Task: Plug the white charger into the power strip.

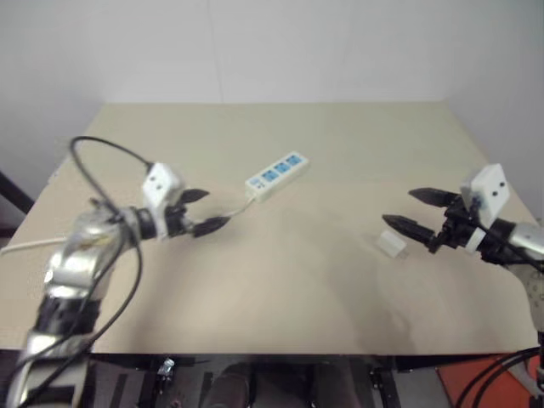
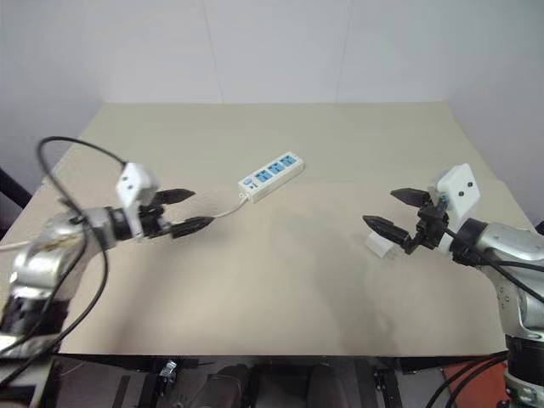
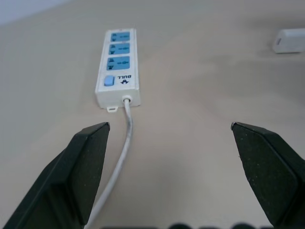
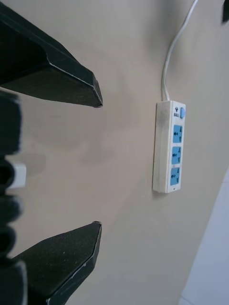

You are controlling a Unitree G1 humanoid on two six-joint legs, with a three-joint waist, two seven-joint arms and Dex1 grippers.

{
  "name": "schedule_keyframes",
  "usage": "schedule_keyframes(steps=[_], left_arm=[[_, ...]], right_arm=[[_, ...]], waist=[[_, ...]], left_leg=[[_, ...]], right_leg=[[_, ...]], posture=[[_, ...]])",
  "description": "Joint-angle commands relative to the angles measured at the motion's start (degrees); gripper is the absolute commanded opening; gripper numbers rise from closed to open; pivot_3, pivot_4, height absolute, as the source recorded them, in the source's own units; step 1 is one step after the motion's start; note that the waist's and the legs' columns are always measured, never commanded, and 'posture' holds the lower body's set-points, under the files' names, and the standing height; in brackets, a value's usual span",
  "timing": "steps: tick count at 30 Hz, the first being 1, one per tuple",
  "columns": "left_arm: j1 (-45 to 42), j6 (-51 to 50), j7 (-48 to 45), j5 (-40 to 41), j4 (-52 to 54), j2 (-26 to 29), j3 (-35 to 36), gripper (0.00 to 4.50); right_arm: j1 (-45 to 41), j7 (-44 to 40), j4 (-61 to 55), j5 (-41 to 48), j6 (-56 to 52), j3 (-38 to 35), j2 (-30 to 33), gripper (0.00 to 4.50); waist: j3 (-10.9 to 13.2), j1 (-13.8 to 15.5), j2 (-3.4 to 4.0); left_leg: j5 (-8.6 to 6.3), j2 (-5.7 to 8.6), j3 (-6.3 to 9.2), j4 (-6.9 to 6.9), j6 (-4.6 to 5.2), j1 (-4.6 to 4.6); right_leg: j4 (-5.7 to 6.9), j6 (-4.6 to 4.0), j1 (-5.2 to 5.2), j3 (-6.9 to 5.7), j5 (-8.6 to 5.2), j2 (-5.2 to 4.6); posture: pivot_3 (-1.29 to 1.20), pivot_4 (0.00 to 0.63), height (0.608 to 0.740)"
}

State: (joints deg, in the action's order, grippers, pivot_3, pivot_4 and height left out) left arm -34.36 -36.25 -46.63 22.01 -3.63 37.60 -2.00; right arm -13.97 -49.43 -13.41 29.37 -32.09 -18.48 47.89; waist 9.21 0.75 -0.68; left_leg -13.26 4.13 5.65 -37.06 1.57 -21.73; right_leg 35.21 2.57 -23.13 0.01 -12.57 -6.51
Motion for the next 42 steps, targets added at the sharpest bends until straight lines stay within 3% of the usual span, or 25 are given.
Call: schedule_keyframes(steps=[1,7,8,10,15,22,27,34,37,41,42], left_arm=[[-8.40,-3.07,6.35,-7.61,-12.93,-4.45,-5.23,4.45],[-19.07,3.94,7.62,-13.79,-35.56,-11.62,-7.54,4.45],[-20.77,4.78,8.30,-14.74,-39.38,-12.77,-7.59,4.28],[-23.17,7.82,8.89,-16.74,-45.47,-14.42,-7.97,3.85],[-27.20,12.00,9.03,-18.99,-54.60,-17.15,-7.14,2.27],[-28.35,13.79,7.27,-20.26,-57.79,-18.49,-6.03,0.05],[-25.42,15.23,1.86,-20.39,-52.97,-17.76,-6.64,0.02],[-5.01,8.47,-15.84,-16.45,-14.54,-6.29,-10.86,0.02],[3.74,5.23,-18.04,-13.97,-0.57,-1.34,-10.09,0.02],[9.79,1.77,-16.78,-11.91,8.09,1.77,-7.89,0.02],[10.65,1.13,-15.95,-11.83,9.30,2.23,-7.42,0.59]], right_arm=[[-1.02,0.51,-2.32,1.06,0.49,-0.92,0.21,4.50],[0.18,0.70,-3.72,1.64,0.23,-2.12,0.16,4.50],[0.38,0.84,-4.00,1.87,0.11,-2.38,0.12,4.50],[0.84,1.09,-4.62,2.29,-0.06,-2.73,0.09,4.50],[1.58,1.72,-5.43,3.05,-0.27,-3.17,0.10,4.50],[2.13,2.18,-5.62,3.80,-0.14,-3.37,0.40,4.50],[2.04,1.97,-5.22,3.97,0.08,-3.18,0.65,4.50],[3.93,1.48,-6.02,4.46,0.11,-3.79,0.85,4.50],[4.30,1.43,-6.20,4.55,0.09,-3.66,0.72,4.50],[4.02,1.10,-5.94,4.60,-0.05,-3.23,0.76,4.50],[3.76,1.02,-5.72,4.50,-0.03,-3.00,0.76,4.50]], waist=[[0.01,-0.07,-0.02],[0.07,-0.98,-0.15],[0.08,-1.01,-0.16],[0.10,-0.88,-0.19],[0.10,-0.62,-0.19],[0.10,-0.57,-0.19],[0.10,-0.56,-0.19],[0.08,-1.24,-0.16],[0.08,-1.54,-0.15],[0.08,-1.27,-0.15],[0.08,-1.14,-0.15]], left_leg=[[0.00,0.02,0.00,-0.05,0.00,-0.01],[0.00,0.03,-0.13,-0.05,0.01,-0.09],[0.00,0.03,-0.14,-0.05,0.01,-0.11],[0.00,0.04,-0.14,-0.06,0.01,-0.14],[-0.01,0.05,-0.19,-0.13,0.01,-0.12],[-0.01,0.05,-0.22,-0.27,0.02,-0.10],[-0.01,0.05,-0.27,-0.28,0.02,-0.08],[-0.03,0.02,-0.38,-0.22,0.05,-0.10],[-0.06,-0.01,-0.46,-0.19,0.10,-0.05],[-0.07,-0.06,-0.53,-0.18,0.11,0.16],[-0.07,-0.08,-0.54,-0.18,0.11,0.21]], right_leg=[[0.02,0.01,0.00,-0.01,0.01,0.01],[0.01,0.05,-0.14,0.16,0.05,0.02],[0.00,0.05,-0.16,0.16,0.05,0.02],[0.00,0.05,-0.18,0.16,0.05,0.01],[0.02,0.17,-0.13,0.20,0.11,-0.03],[0.10,0.26,-0.08,0.23,0.15,-0.02],[0.14,0.26,-0.09,0.27,0.16,-0.02],[0.11,0.23,-0.18,0.54,0.17,-0.01],[0.12,0.23,-0.22,0.70,0.17,0.00],[0.15,0.21,-0.09,0.73,0.18,0.01],[0.15,0.23,-0.03,0.71,0.16,0.01]], posture=[[0.00,0.150,0.740],[0.00,0.150,0.740],[0.00,0.150,0.740],[0.00,0.150,0.740],[0.00,0.150,0.740],[0.00,0.150,0.740],[0.00,0.150,0.740],[0.00,0.150,0.740],[0.00,0.150,0.740],[0.00,0.150,0.740],[0.00,0.150,0.740]])
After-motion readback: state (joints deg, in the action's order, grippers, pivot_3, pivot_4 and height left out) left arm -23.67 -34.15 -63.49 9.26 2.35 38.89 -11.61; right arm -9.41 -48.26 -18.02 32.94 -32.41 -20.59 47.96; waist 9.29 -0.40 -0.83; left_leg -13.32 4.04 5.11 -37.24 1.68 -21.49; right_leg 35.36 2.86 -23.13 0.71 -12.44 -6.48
